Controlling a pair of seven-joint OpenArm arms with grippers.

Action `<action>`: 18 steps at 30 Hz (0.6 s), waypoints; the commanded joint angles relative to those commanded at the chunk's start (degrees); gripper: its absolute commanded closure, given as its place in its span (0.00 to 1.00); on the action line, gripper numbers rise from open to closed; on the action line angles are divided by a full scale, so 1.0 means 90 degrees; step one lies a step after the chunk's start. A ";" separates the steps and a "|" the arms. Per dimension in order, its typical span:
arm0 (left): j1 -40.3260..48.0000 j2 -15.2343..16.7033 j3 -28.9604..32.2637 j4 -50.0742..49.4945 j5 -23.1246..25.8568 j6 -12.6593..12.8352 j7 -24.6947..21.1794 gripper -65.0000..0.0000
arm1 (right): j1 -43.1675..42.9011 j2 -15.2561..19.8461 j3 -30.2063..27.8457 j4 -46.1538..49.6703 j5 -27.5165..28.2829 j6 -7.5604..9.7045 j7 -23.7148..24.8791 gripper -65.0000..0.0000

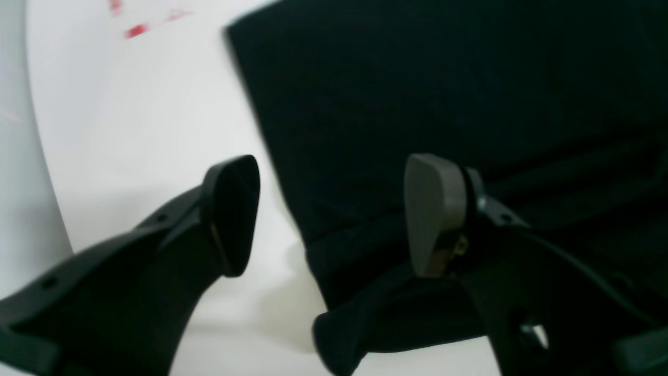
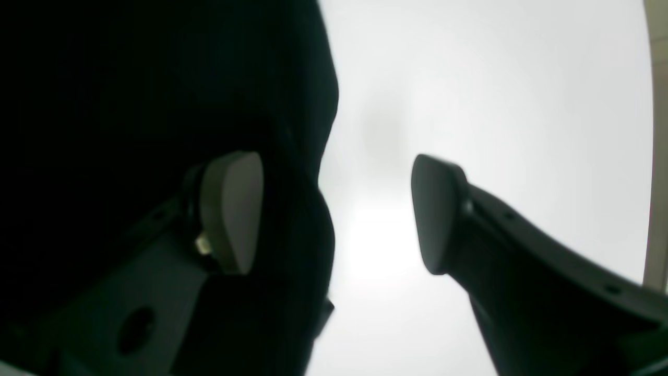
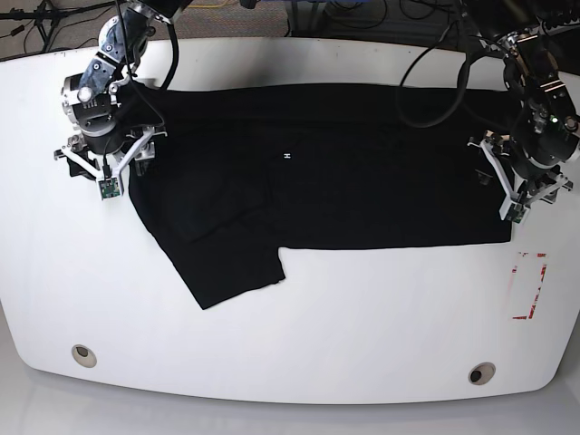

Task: Fold the T-shirt properly
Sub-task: 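Lay the shirt back down flat with both grippers and release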

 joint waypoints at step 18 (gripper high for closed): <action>0.1221 -0.0274 -0.0010 -0.0430 0.0479 0.0000 -0.0742 0.40 | -0.0791 -0.0205 0.0020 -0.0830 0.0029 0.0000 0.0068 0.82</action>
